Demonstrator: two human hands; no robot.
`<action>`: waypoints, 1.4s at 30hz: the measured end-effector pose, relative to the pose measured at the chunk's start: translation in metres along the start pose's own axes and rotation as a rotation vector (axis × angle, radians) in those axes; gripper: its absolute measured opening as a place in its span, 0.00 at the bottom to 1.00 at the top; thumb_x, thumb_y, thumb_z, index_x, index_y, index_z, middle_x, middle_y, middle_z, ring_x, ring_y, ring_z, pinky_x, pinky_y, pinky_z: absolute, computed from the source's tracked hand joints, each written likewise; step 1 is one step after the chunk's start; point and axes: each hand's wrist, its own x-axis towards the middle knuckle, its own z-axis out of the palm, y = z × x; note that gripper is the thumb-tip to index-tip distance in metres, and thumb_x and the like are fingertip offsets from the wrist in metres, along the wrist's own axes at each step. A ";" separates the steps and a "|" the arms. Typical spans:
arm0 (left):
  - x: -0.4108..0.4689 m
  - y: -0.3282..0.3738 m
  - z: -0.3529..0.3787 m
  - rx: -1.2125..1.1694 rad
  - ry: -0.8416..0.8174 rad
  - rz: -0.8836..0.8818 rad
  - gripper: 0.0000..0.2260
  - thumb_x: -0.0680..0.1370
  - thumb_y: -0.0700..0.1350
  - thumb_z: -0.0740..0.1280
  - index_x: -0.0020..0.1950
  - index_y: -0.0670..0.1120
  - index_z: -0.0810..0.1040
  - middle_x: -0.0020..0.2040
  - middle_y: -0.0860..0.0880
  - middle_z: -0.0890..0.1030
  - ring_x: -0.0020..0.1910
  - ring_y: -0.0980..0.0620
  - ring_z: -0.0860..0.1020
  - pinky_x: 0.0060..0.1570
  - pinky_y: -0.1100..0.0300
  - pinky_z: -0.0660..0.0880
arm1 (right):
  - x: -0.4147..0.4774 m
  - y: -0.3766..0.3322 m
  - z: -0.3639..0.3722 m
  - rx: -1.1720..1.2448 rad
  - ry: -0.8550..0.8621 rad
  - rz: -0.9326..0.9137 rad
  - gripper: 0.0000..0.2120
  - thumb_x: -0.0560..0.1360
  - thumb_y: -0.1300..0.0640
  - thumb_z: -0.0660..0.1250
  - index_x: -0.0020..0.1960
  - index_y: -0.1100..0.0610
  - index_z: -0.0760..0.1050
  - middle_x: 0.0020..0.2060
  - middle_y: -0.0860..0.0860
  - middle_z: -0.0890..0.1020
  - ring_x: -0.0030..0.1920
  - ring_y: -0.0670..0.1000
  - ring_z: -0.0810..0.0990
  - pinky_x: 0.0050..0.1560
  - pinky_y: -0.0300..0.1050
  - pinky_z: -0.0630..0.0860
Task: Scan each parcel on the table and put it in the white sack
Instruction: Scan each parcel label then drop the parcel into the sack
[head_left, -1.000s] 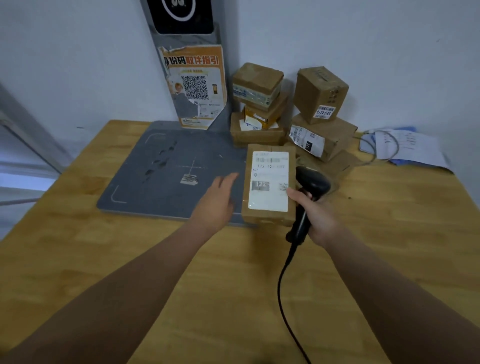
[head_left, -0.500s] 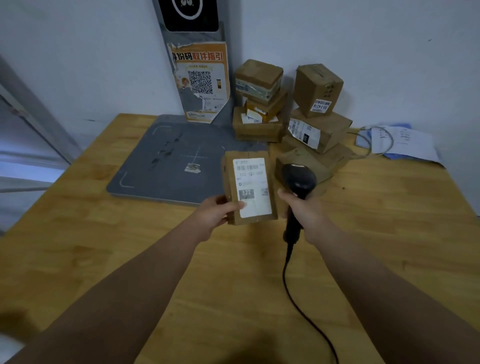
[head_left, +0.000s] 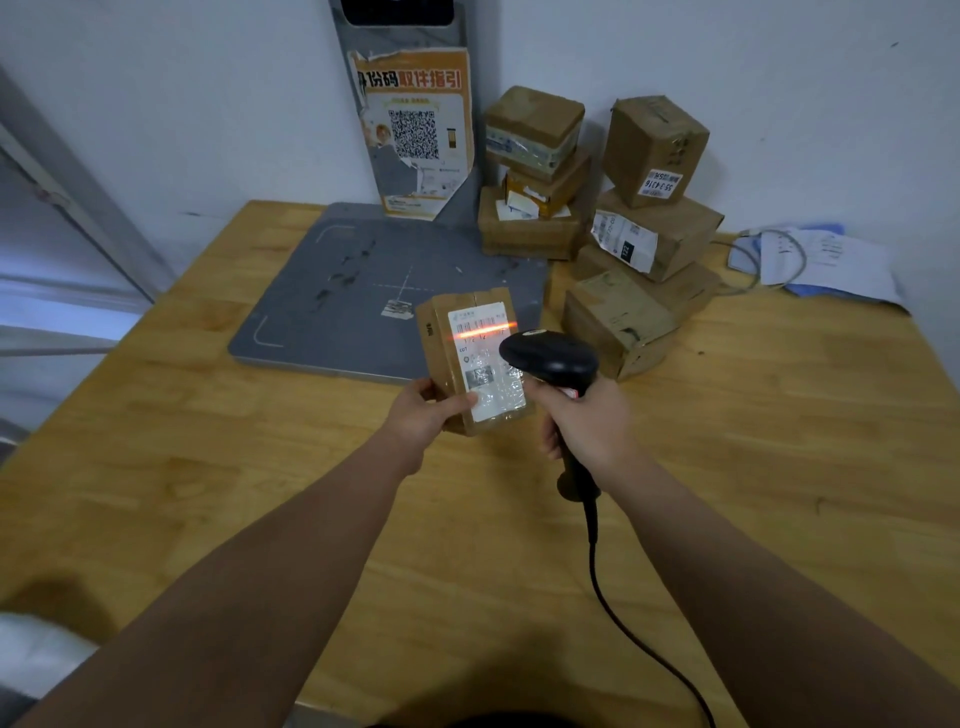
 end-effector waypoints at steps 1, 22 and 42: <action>0.001 -0.001 -0.001 0.001 0.007 0.003 0.26 0.70 0.43 0.76 0.66 0.43 0.73 0.58 0.48 0.81 0.52 0.51 0.81 0.53 0.58 0.77 | -0.001 -0.001 0.000 -0.002 -0.004 0.005 0.16 0.76 0.52 0.69 0.34 0.61 0.77 0.21 0.51 0.78 0.23 0.48 0.78 0.28 0.40 0.75; 0.005 -0.003 -0.004 0.031 0.051 -0.014 0.28 0.70 0.43 0.77 0.68 0.43 0.71 0.60 0.47 0.79 0.55 0.48 0.80 0.57 0.52 0.77 | -0.004 -0.013 -0.003 -0.020 -0.034 -0.001 0.15 0.76 0.53 0.69 0.34 0.61 0.76 0.20 0.51 0.76 0.22 0.49 0.78 0.28 0.42 0.75; 0.004 0.003 0.005 -0.005 0.028 -0.032 0.19 0.73 0.45 0.74 0.63 0.44 0.75 0.56 0.50 0.80 0.48 0.56 0.78 0.41 0.65 0.74 | -0.001 -0.005 -0.003 -0.124 0.014 0.055 0.15 0.76 0.51 0.68 0.36 0.60 0.77 0.22 0.51 0.78 0.22 0.45 0.77 0.28 0.38 0.75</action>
